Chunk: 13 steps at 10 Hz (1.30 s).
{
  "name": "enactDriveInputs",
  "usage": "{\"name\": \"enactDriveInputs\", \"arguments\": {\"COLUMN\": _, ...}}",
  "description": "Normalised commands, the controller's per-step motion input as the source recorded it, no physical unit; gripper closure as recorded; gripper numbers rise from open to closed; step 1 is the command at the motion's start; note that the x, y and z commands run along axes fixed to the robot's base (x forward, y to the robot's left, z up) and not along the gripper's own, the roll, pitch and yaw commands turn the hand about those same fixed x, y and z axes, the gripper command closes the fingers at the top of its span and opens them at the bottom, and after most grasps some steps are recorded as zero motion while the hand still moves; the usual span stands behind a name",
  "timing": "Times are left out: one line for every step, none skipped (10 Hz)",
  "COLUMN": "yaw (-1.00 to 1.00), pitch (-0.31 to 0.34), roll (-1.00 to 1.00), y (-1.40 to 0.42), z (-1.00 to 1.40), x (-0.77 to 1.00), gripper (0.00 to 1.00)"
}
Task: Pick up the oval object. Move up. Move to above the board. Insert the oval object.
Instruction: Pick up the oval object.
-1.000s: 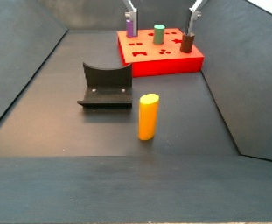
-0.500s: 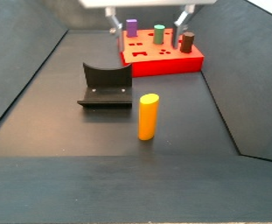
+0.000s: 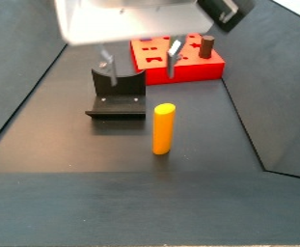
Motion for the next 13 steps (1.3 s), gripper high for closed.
{"name": "enactDriveInputs", "arguments": {"yaw": 0.63, "pitch": -0.139, "roll": -0.19, "y": 0.39, "z": -0.22, "x": 0.00, "gripper": 0.00}}
{"name": "enactDriveInputs", "arguments": {"yaw": 0.63, "pitch": -0.126, "roll": -0.17, "y": 0.41, "z": -0.16, "x": 0.00, "gripper": 0.00}}
{"name": "enactDriveInputs", "arguments": {"yaw": 0.78, "pitch": 0.000, "roll": 0.00, "y": 0.30, "z": -0.22, "x": -0.11, "gripper": 0.00}}
{"name": "enactDriveInputs", "arguments": {"yaw": 0.89, "pitch": 0.000, "roll": 0.09, "y": 0.20, "z": -0.24, "x": -0.05, "gripper": 0.00}}
{"name": "enactDriveInputs", "arguments": {"yaw": 0.93, "pitch": 0.007, "roll": 0.15, "y": 0.11, "z": -0.23, "x": 0.00, "gripper": 0.00}}
{"name": "enactDriveInputs", "arguments": {"yaw": 0.86, "pitch": 0.021, "roll": 0.14, "y": 0.18, "z": -0.21, "x": -0.03, "gripper": 0.00}}
{"name": "enactDriveInputs", "arguments": {"yaw": 0.53, "pitch": 0.000, "roll": 0.04, "y": 0.35, "z": -0.19, "x": -0.18, "gripper": 0.00}}
{"name": "enactDriveInputs", "arguments": {"yaw": 0.31, "pitch": 0.000, "roll": 0.00, "y": 0.39, "z": -0.14, "x": -0.31, "gripper": 0.00}}
{"name": "enactDriveInputs", "arguments": {"yaw": 0.27, "pitch": 0.000, "roll": 0.00, "y": 0.31, "z": -0.14, "x": -0.18, "gripper": 0.00}}
{"name": "enactDriveInputs", "arguments": {"yaw": 0.00, "pitch": 0.000, "roll": 0.00, "y": 0.18, "z": -0.19, "x": 0.00, "gripper": 0.00}}
{"name": "enactDriveInputs", "arguments": {"yaw": -0.06, "pitch": 0.000, "roll": -0.04, "y": 0.12, "z": -0.22, "x": 0.02, "gripper": 0.00}}
{"name": "enactDriveInputs", "arguments": {"yaw": -0.32, "pitch": 0.000, "roll": -0.06, "y": 0.11, "z": -0.28, "x": 0.00, "gripper": 0.00}}
{"name": "enactDriveInputs", "arguments": {"yaw": -0.54, "pitch": -0.016, "roll": -0.06, "y": 0.07, "z": -0.30, "x": -0.25, "gripper": 0.00}}
